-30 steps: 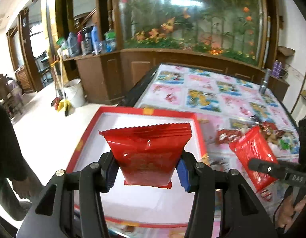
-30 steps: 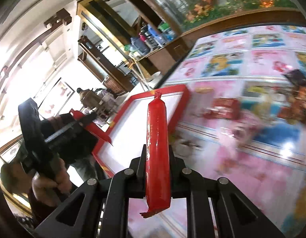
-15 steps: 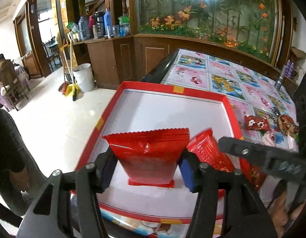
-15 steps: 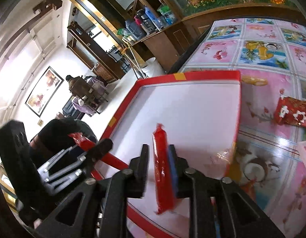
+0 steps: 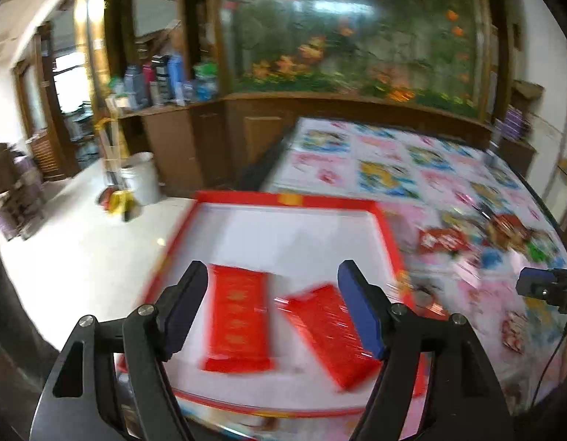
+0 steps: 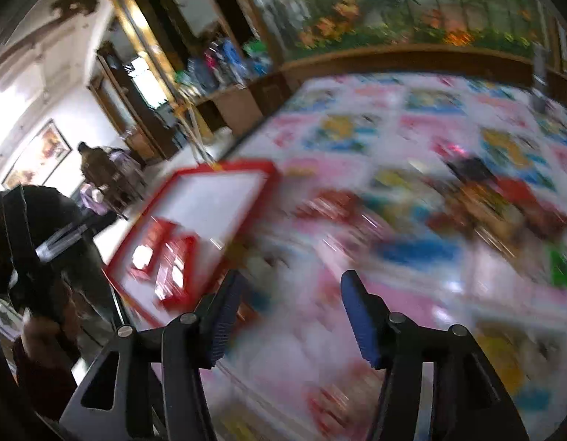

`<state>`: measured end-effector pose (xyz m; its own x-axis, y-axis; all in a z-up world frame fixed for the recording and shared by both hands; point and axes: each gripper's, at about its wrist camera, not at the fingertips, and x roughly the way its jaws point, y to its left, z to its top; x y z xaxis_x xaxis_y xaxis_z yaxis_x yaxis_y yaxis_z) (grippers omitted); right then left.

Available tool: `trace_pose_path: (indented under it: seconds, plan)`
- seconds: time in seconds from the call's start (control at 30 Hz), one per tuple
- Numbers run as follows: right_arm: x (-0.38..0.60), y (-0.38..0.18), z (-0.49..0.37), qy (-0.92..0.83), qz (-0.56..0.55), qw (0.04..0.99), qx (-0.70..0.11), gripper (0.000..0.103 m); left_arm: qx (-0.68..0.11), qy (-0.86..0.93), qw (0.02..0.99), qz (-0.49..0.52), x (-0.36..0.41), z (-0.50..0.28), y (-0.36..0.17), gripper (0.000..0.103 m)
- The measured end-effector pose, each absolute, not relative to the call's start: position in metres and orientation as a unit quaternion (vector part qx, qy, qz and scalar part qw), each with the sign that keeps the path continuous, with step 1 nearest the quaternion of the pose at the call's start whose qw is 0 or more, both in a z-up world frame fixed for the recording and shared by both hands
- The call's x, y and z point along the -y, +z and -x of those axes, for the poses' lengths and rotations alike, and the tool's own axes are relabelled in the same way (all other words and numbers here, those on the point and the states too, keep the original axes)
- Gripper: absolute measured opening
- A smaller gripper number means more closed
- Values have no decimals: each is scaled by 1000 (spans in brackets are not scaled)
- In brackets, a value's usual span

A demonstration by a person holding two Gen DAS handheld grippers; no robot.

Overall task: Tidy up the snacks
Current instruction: 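Carry both red snacks over the red-rimmed white tray while both tools release them inside, then grasp the red-and-white square candy with the right tool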

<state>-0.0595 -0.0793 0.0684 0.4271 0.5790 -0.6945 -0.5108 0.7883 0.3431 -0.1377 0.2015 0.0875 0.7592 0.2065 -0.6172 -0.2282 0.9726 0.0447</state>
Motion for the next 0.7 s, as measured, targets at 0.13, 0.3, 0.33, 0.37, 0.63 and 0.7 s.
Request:
trace_pose_path:
  seconds: [0.13, 0.3, 0.33, 0.37, 0.63, 0.7]
  plan:
    - [118, 48, 75, 278, -34, 834, -476, 58, -352, 67, 934, -14, -162, 130, 72, 73]
    - [112, 33, 96, 271, -4, 823, -499, 58, -370, 54, 927, -42, -144, 130, 63, 73]
    - [108, 28, 92, 262, -5, 820, -508, 58, -370, 56, 927, -40, -147, 131, 64, 73]
    - [106, 26, 92, 260, -10, 818, -513, 58, -368, 59, 927, -37, -151, 133, 65, 73]
    - [78, 19, 88, 218, 66, 846, -483, 42, -374, 77, 924, -3, -174, 141, 64, 73]
    - [77, 18, 89, 208, 90, 849, -478, 32, -374, 63, 925, -6, -166, 140, 64, 73]
